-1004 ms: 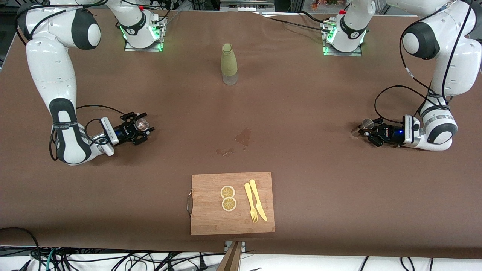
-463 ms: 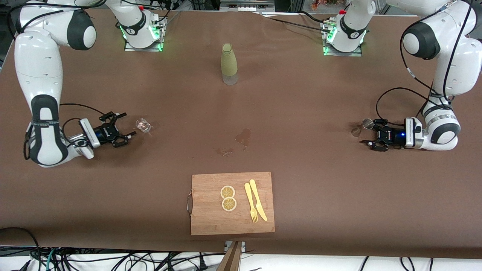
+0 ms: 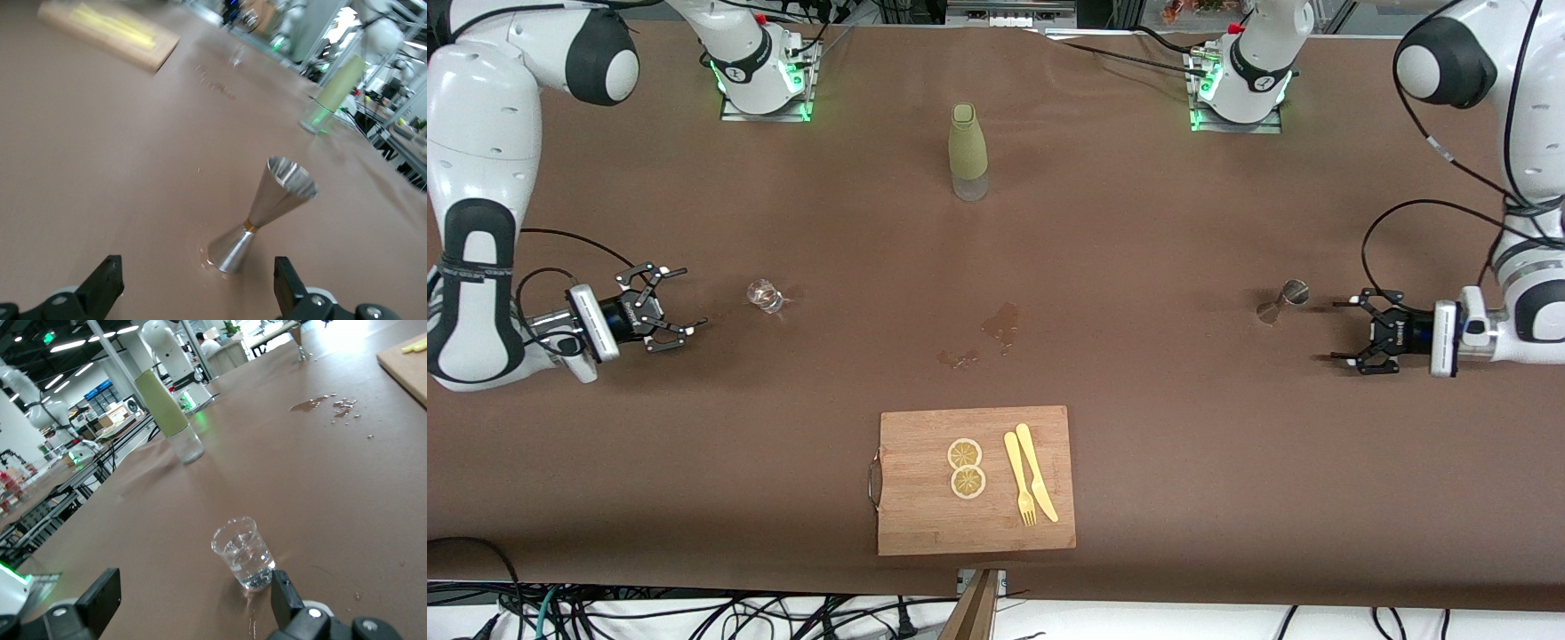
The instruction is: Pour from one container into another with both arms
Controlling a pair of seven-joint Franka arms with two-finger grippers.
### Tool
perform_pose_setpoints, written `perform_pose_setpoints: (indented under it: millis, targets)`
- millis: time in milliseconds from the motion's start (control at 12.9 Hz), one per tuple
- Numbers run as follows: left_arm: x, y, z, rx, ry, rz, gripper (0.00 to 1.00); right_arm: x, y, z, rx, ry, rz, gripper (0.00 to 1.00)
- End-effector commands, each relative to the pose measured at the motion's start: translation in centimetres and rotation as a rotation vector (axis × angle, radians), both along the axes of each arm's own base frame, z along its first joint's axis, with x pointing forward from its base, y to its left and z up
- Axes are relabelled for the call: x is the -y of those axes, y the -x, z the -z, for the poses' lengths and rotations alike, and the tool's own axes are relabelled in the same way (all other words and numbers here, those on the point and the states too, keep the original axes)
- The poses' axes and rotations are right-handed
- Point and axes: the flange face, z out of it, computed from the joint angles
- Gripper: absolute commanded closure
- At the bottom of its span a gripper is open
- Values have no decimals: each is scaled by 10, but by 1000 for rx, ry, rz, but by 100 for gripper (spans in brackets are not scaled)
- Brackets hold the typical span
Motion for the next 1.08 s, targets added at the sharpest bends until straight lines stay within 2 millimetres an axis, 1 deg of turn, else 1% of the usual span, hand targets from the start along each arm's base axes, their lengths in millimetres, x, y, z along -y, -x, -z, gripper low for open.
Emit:
perform_pose_setpoints:
  millis: [0, 77, 154, 232, 309, 386, 463, 618, 695, 772, 850, 1004]
  targets:
    - [10, -17, -53, -175, -172, -61, 0, -3, -7, -44, -95, 99, 59, 0]
    - [14, -20, -76, -253, -245, -89, 0, -4, -10, -62, -129, 140, 83, 0]
    - [25, -25, -99, -335, -320, -127, 0, -6, -13, -78, -158, 182, 107, 0]
    - [41, -31, -131, -398, -399, -168, 0, -7, -14, -92, -189, 224, 128, 0]
    - [56, -36, -158, -456, -473, -214, 0, -13, -17, -104, -201, 257, 134, 0]
    - [74, -39, -186, -501, -530, -268, 0, -22, -20, -126, -182, 310, 145, 0]
    - [89, -41, -211, -534, -579, -316, 0, -21, -21, -144, -170, 385, 167, 0]
    - [119, -42, -247, -587, -663, -391, 0, -19, -6, -184, -218, 531, 259, 0]
    - [135, -42, -263, -617, -700, -437, 0, -21, 0, -203, -237, 596, 308, 0]
    - [156, -41, -280, -627, -740, -464, 0, -21, 3, -222, -248, 664, 346, 0]
    - [170, -39, -298, -620, -779, -486, 0, -20, 7, -234, -263, 726, 373, 0]
    - [183, -32, -329, -543, -845, -476, 0, -21, 15, -263, -296, 846, 463, 0]
